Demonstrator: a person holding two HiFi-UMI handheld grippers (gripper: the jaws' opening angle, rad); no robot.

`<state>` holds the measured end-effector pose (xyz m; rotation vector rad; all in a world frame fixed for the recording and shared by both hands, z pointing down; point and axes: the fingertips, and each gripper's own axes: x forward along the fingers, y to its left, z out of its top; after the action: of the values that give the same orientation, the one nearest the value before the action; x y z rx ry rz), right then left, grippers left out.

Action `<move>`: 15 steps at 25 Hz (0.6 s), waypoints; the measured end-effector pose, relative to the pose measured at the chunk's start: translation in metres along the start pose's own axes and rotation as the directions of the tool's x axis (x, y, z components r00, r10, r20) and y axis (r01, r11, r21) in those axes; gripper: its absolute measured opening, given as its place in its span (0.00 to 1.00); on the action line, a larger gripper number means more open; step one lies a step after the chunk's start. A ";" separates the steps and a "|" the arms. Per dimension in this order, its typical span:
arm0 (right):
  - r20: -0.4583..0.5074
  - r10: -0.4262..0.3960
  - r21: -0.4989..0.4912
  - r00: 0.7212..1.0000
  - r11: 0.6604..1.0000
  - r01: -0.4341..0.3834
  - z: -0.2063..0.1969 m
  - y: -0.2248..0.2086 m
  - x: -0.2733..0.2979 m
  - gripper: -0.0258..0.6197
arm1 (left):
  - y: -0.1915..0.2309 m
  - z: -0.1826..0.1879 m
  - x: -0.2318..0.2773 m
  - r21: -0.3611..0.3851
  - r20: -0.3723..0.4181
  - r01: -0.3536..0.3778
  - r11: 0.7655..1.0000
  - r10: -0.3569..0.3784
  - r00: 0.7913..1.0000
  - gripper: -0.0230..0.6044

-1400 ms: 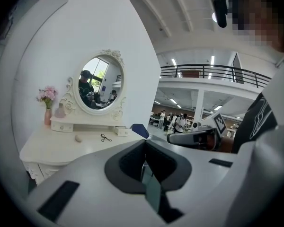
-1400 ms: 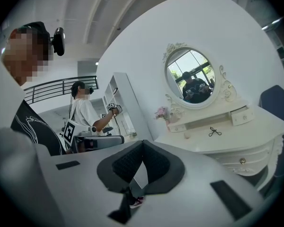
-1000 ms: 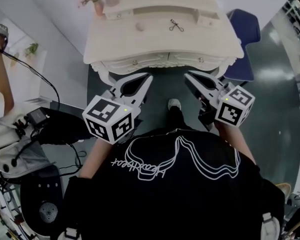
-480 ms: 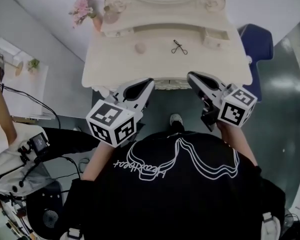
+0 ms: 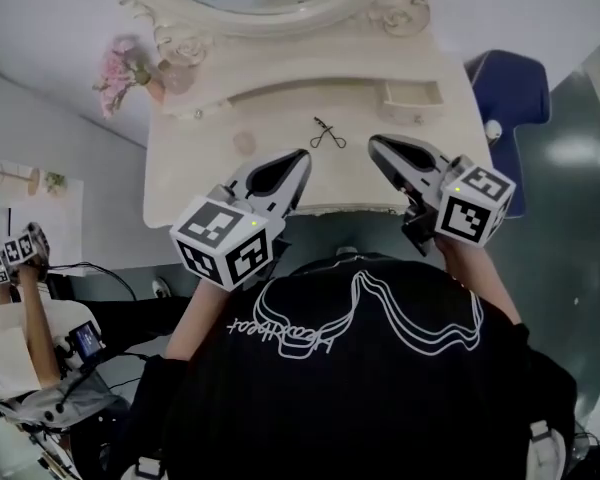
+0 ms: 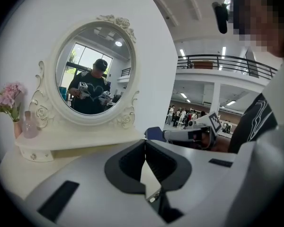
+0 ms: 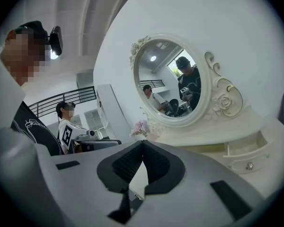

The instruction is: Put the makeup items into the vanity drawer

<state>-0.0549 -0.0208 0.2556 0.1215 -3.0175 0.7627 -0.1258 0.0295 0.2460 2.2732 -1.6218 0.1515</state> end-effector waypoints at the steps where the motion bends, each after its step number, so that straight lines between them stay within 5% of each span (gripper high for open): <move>1: 0.003 -0.003 -0.001 1.000 1.000 0.003 0.004 -0.009 -0.001 0.05 | 0.004 0.003 0.009 0.000 -0.002 -0.002 1.000 0.002 1.000 0.04; 7: -0.001 -0.021 -0.003 1.000 1.000 0.021 0.015 -0.046 0.000 0.05 | 0.021 0.010 0.044 0.014 -0.001 -0.003 1.000 0.003 1.000 0.04; 15: -0.021 -0.047 0.037 0.999 0.998 0.047 0.001 -0.069 -0.002 0.05 | 0.046 -0.018 0.068 0.007 -0.097 -0.017 1.000 0.018 0.995 0.11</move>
<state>-0.0468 -0.0816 0.2868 0.1840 -2.9708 0.8123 -0.1438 -0.0383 0.2917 2.2200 -1.5942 0.2674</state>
